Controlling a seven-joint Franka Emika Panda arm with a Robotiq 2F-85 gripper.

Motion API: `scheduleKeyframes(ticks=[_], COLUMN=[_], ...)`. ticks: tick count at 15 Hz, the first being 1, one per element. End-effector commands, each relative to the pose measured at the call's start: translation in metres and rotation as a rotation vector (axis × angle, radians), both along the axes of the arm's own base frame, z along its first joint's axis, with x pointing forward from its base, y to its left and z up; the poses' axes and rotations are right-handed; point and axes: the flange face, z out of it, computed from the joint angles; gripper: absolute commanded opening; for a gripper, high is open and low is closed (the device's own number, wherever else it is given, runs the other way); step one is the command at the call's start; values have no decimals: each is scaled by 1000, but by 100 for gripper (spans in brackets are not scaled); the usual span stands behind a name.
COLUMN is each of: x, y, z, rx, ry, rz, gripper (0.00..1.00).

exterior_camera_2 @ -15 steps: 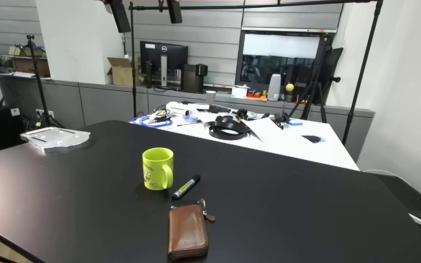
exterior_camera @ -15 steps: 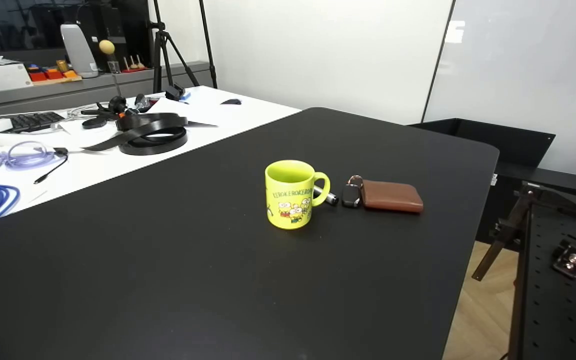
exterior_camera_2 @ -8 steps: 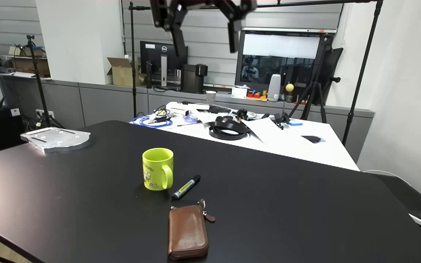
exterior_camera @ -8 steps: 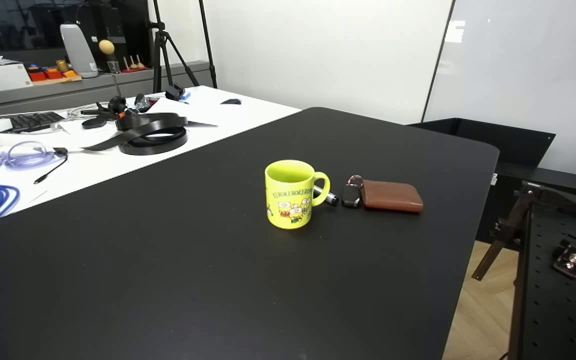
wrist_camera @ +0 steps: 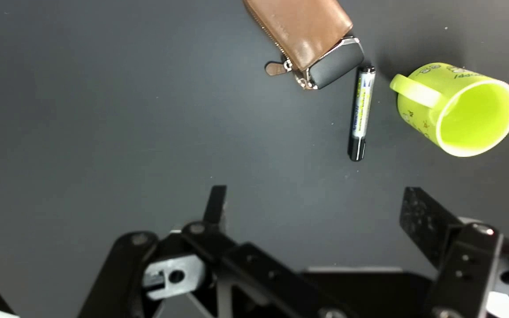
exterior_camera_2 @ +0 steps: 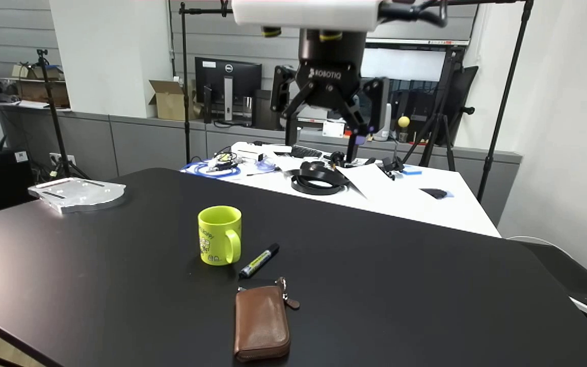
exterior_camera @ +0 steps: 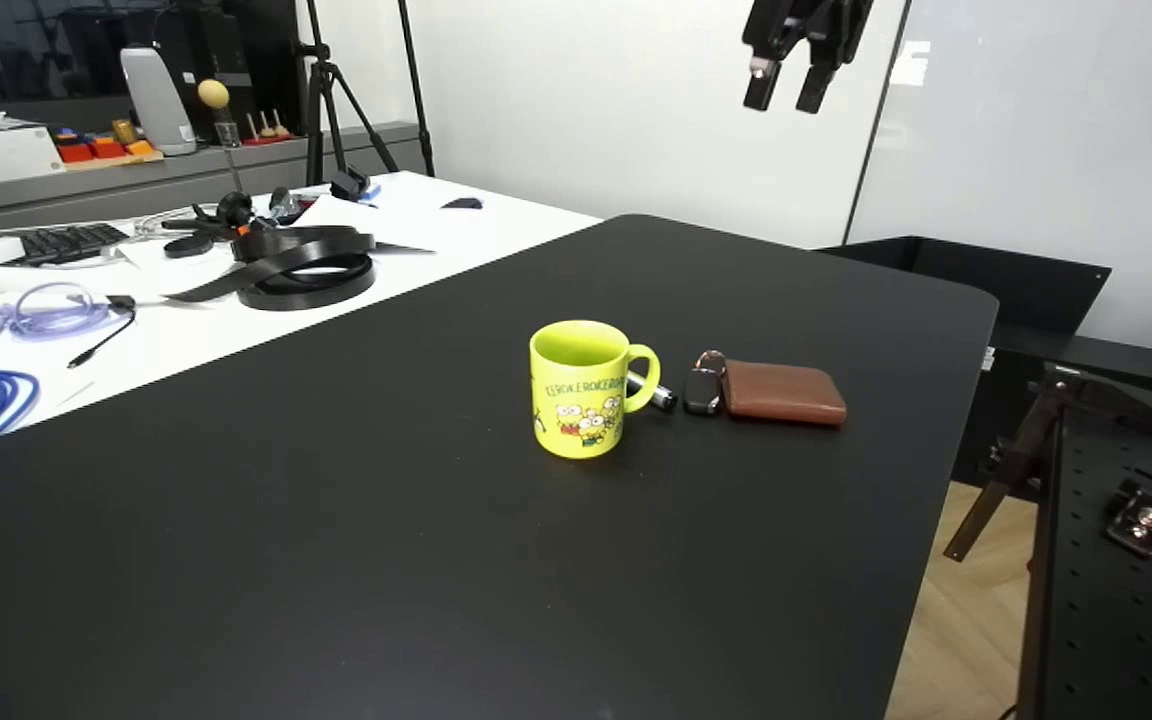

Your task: Put the marker in the mug

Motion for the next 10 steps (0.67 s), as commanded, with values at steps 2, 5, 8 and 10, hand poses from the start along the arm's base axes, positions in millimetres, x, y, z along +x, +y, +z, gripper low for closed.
scheduleKeyframes(ticks=[2, 5, 8, 10], x=[17, 25, 40, 52], y=[10, 10, 19, 26], z=[-18, -26, -56, -80], rx=[11, 21, -16, -50], ry=[33, 64, 119, 145], rz=[12, 15, 37, 55], gripper=[100, 100, 100, 100])
